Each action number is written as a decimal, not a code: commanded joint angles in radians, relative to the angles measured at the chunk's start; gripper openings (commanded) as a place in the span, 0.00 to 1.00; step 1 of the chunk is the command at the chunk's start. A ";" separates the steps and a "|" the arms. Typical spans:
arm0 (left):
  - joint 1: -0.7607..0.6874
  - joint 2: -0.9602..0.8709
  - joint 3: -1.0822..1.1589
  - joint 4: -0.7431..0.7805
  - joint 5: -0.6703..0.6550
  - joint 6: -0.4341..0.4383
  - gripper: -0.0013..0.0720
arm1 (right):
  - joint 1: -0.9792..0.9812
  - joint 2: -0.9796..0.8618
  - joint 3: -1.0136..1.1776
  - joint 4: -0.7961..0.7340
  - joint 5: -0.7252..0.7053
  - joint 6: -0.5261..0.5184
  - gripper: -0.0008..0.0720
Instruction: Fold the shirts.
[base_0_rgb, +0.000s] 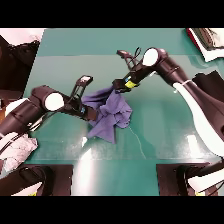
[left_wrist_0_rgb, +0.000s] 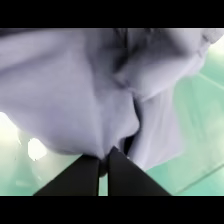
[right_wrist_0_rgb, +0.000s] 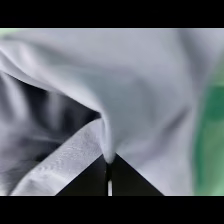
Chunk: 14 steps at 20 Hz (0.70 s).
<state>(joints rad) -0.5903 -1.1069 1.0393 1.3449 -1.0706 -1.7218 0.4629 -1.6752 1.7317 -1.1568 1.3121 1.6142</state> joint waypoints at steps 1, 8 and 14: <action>0.001 0.079 0.097 0.165 -0.071 -0.011 0.06 | -0.045 0.141 0.001 -0.238 0.062 -0.002 0.03; 0.001 0.227 0.546 0.240 -0.243 0.027 0.06 | -0.219 0.575 0.001 -0.249 0.110 -0.018 0.03; 0.001 0.243 0.880 0.163 -0.274 0.028 0.06 | -0.231 0.835 0.002 -0.271 0.060 -0.018 0.03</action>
<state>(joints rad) -0.5900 -0.8734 1.7729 1.5528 -1.3273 -1.6978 0.2417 -0.9585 1.7329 -1.4090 1.4078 1.5955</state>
